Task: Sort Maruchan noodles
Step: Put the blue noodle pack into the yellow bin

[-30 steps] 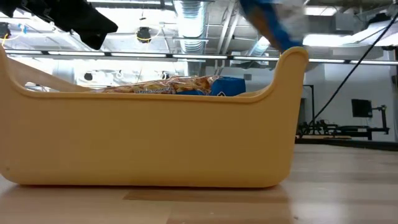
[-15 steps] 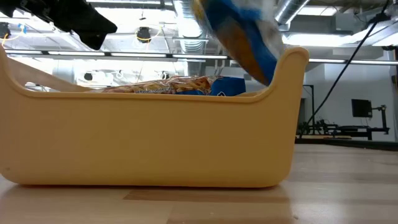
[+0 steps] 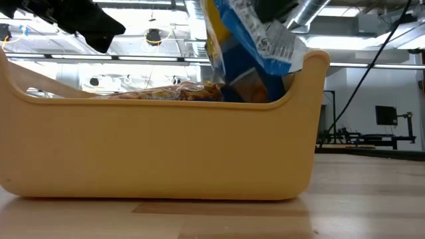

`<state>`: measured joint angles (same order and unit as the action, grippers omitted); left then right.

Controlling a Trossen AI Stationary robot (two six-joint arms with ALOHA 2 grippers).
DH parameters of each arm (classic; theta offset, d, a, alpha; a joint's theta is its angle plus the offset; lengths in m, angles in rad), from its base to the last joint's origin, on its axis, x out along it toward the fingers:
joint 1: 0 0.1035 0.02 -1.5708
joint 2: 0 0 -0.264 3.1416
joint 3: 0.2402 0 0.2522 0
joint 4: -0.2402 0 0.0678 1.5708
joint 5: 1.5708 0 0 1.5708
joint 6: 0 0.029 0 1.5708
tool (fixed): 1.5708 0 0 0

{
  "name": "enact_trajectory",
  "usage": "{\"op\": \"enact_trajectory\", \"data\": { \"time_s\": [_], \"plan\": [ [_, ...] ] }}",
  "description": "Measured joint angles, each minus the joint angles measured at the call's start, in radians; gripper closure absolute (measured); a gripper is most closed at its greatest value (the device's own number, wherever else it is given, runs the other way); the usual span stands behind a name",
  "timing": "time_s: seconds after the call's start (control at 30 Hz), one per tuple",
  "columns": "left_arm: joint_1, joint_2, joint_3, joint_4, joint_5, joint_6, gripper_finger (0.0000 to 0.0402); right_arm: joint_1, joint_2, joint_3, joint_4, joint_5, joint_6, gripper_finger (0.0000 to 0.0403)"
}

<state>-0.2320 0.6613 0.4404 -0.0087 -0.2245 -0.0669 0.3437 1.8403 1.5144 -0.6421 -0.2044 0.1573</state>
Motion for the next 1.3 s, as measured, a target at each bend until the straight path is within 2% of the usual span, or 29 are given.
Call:
{"op": "enact_trajectory", "data": {
  "time_s": [0.3,0.57,0.7,0.9,0.97,1.17,1.3],
  "plan": [
    [0.0,0.0,0.0,-0.001,0.0,0.0,0.0401,-0.036,0.001,-0.001,-0.006,0.017,0.079,0.0306],
    [0.0,0.0,0.0,-0.001,0.0,0.0,0.0401,-0.074,-0.021,-0.001,-0.018,0.024,0.058,0.0223],
    [0.0,0.0,0.0,-0.008,0.0,0.0,0.0401,-0.088,-0.06,0.0,-0.11,0.054,0.018,0.0192],
    [0.0,0.0,0.0,-0.02,-0.008,0.0,0.0401,-0.089,-0.11,-0.015,-0.282,0.209,-0.009,0.0183],
    [0.0,0.0,0.0,-0.032,-0.019,-0.006,0.0401,-0.089,-0.13,-0.054,-0.278,0.232,-0.009,0.0185],
    [0.0,0.0,0.0,-0.044,-0.025,-0.006,0.0401,-0.089,-0.232,-0.276,-0.241,0.234,0.053,0.0196],
    [0.0,0.0,0.0,-0.044,-0.026,0.002,0.0401,-0.089,-0.34,-0.451,-0.13,0.24,0.119,0.0202]
  ]
}}
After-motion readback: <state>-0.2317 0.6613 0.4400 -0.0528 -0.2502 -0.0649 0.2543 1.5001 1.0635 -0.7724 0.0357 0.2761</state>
